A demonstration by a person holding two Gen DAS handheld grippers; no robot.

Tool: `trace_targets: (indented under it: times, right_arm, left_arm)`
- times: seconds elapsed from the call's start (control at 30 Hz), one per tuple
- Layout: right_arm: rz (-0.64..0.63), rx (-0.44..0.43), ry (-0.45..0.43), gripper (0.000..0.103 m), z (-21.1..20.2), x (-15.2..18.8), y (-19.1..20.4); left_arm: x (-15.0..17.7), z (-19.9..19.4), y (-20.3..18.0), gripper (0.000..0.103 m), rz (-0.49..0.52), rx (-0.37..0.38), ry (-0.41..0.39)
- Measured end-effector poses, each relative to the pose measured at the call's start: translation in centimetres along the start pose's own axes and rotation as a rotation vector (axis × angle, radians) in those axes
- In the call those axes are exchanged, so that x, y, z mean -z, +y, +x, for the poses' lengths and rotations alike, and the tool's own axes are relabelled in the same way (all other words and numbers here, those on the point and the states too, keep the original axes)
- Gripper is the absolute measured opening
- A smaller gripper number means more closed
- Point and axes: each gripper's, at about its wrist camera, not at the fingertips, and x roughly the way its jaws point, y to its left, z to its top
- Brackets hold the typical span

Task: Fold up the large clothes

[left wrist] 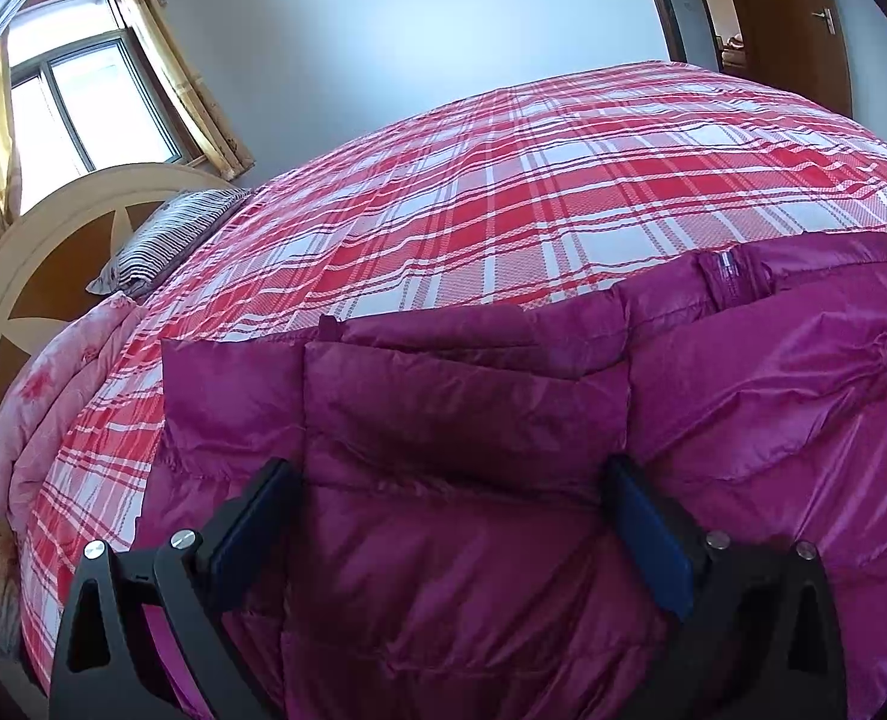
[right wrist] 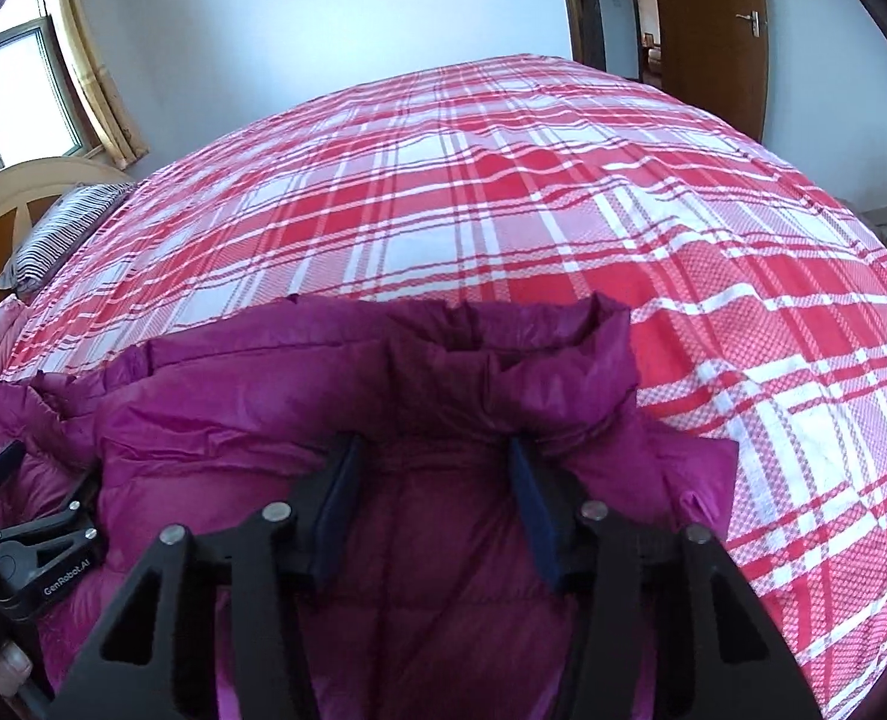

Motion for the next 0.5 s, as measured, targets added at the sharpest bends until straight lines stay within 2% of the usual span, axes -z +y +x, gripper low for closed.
trace_targets:
  times: [0.3, 0.4, 0.43, 0.5]
  right_arm:
    - [-0.046, 0.072, 0.017, 0.052, 0.5, 0.1, 0.8]
    - [-0.05, 0.12, 0.023, 0.052, -0.2, -0.2, 1.5]
    - [-0.025, 0.121, 0.018, 0.054, -0.8, -0.2, 1.6]
    - [0.036, 0.07, -0.05, 0.057, -3.2, 0.1, 2.5]
  left_arm:
    - [0.1, 0.1, 0.5, 0.102, -0.017, 0.024, 0.008]
    - [0.1, 0.1, 0.4, 0.102, -0.017, 0.024, 0.009]
    - [0.1, 0.1, 0.4, 0.102, -0.018, 0.025, 0.008]
    - [0.1, 0.2, 0.6, 0.102, -0.025, 0.035, 0.012]
